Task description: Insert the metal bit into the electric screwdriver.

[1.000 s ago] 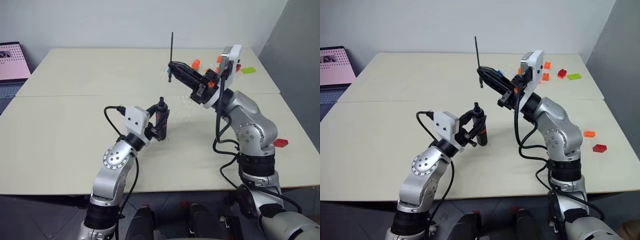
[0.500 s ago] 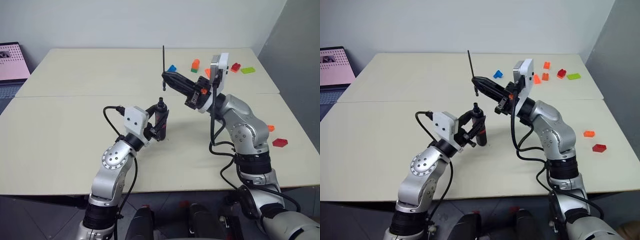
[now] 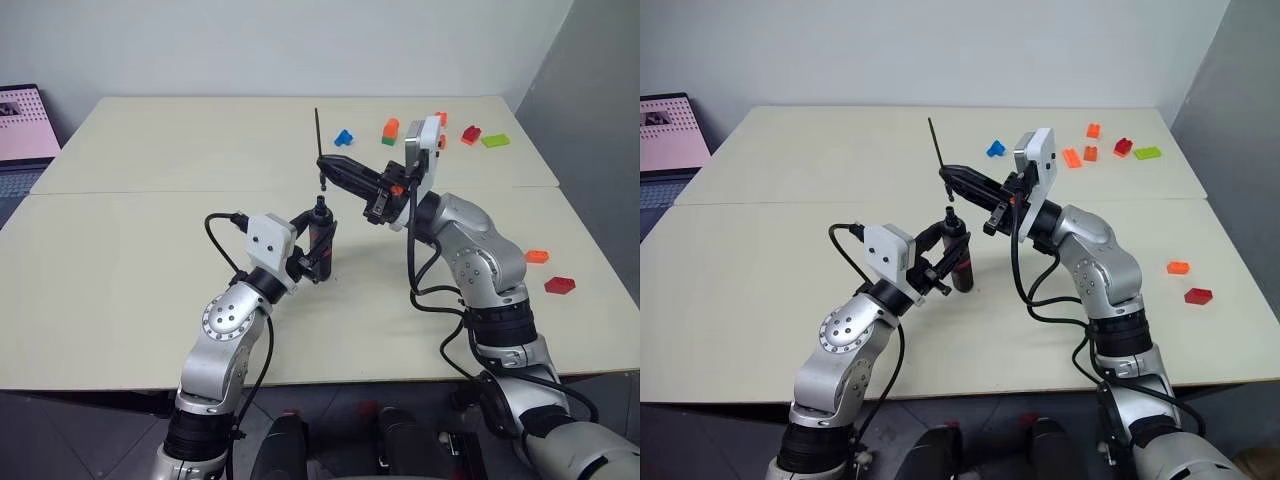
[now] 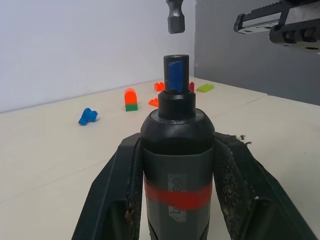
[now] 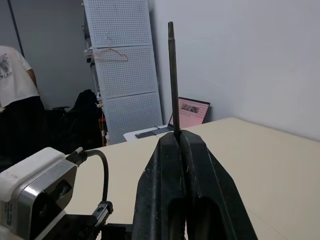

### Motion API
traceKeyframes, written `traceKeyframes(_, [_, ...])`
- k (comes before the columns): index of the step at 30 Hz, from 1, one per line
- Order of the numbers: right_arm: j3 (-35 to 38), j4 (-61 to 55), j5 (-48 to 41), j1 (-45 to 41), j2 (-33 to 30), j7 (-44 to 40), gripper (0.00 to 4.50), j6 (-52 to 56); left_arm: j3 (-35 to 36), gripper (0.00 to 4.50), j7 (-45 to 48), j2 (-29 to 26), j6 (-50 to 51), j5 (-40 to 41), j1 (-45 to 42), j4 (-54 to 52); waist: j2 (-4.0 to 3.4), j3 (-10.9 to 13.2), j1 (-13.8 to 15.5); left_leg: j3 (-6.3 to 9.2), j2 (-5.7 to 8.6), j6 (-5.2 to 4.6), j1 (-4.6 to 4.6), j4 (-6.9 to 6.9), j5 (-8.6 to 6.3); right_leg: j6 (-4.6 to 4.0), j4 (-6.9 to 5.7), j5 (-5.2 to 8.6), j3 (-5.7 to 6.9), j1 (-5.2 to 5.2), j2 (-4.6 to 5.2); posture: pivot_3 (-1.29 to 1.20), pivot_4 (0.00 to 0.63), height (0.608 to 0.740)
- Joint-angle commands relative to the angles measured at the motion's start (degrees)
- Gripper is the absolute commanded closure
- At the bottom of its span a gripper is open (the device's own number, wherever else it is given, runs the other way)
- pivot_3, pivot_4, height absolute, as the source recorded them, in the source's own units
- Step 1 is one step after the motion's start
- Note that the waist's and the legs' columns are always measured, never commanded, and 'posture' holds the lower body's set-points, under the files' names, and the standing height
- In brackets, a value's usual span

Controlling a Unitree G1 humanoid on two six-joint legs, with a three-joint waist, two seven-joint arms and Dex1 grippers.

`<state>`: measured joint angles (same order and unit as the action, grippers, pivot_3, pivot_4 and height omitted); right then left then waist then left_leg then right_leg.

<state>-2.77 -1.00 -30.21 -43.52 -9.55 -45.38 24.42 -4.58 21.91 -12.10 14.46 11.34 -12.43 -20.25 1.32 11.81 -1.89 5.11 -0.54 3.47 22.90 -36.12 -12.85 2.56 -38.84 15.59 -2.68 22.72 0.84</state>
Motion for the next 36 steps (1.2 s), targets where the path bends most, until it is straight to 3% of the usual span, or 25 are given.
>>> traceKeyframes(1, [-0.5,-1.3,0.0,-0.7,0.2,-0.7,4.5,-1.1,0.6,2.88,-0.4,-0.3,-1.0,-0.1,0.1,-2.5,0.0,0.0,0.0,0.0,0.0,0.0,0.0,0.0,0.0,0.0,0.0,0.0,0.0,0.0,0.0,0.0,0.15,0.74])
traceKeyframes(36, [-0.2,-0.5,-0.9,1.2,0.8,-0.4,4.5,-1.0,0.6,2.88,-0.4,-0.5,-1.1,-0.1,0.6,-3.0,0.0,0.0,0.0,0.0,-0.01,0.0,0.0,0.02,0.0,0.04,0.03,0.04,0.0,0.0,-0.01,0.0,0.15,0.74])
